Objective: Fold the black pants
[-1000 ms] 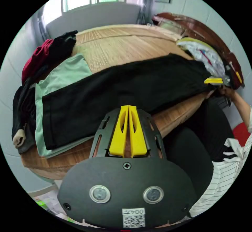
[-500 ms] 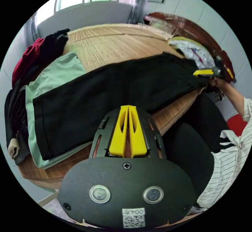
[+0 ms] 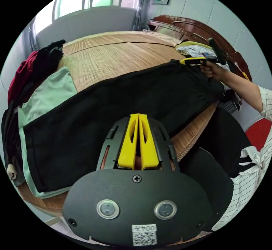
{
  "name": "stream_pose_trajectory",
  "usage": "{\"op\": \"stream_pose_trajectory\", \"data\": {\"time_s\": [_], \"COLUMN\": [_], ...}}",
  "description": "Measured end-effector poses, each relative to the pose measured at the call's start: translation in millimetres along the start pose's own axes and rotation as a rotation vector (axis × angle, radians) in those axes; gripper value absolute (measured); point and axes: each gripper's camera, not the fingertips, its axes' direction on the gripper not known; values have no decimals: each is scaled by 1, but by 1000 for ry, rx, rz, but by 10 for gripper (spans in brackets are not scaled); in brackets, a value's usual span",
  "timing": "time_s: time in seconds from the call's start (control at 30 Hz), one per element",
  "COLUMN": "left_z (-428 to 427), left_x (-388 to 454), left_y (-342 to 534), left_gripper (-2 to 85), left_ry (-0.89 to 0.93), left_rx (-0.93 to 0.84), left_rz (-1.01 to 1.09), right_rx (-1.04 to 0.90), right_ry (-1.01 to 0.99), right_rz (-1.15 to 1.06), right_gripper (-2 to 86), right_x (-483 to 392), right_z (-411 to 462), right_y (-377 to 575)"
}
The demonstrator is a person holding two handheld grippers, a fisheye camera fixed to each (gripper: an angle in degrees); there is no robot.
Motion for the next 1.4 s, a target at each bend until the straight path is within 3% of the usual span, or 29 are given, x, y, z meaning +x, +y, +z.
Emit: {"op": "stream_pose_trajectory", "data": {"time_s": [0.07, 0.1, 0.2, 0.27, 0.37, 0.47, 0.6, 0.7, 0.8, 0.87, 0.97, 1.07, 1.23, 1.3, 1.4], "left_z": [1, 3, 5, 5, -11, -28, -28, -35, -65, -81, -70, -73, -100, -114, -83], "left_x": [-9, -12, -16, -20, -15, -1, -9, -34, -61, -60, -61, -71, -76, -48, 21], "left_y": [5, 5, 9, 11, 12, 13, 28, 57, 77, 84, 91, 95, 77, 60, 19], "left_gripper": [5, 5, 5, 5, 4, 5, 5, 5, 3, 2, 3, 4, 4, 2, 2], "left_ry": [48, 63, 91, 118, 99, 67, -48, -78, -30, -25, -143, -83, -141, -45, -5], "left_rx": [9, 9, 22, 31, 60, 115, 51, 53, 145, 208, 55, 68, 59, 167, 144], "left_rz": [-38, -44, -59, -84, -107, -93, -158, -229, -388, -405, -420, -414, -428, -400, -251], "right_rx": [-160, -117, -104, 24, 94, 66, 23, -204, -199, -89, -155, -89, -81, -64, -41], "right_ry": [77, 53, -255, -500, -626, -526, -619, -463, -614, -505, -464, -606, -599, -606, -601], "right_rz": [-11, 11, 324, 519, 524, 378, 230, 124, 280, 241, 391, 509, 513, 520, 536], "right_gripper": [-7, -7, -7, -7, -7, -7, -7, -7, -7, -7, -8, -8, -8, -8, -8], "right_x": [13, 21, 93, 134, 128, 82, 19, -18, 18, 22, 47, 72, 73, 73, 71], "right_z": [44, 43, 35, 13, -18, -46, -49, -20, -24, -59, -53, -43, -47, -48, -51], "right_y": [-9, -9, -3, 26, 68, 101, 120, 124, 130, 131, 147, 172, 172, 174, 177]}}
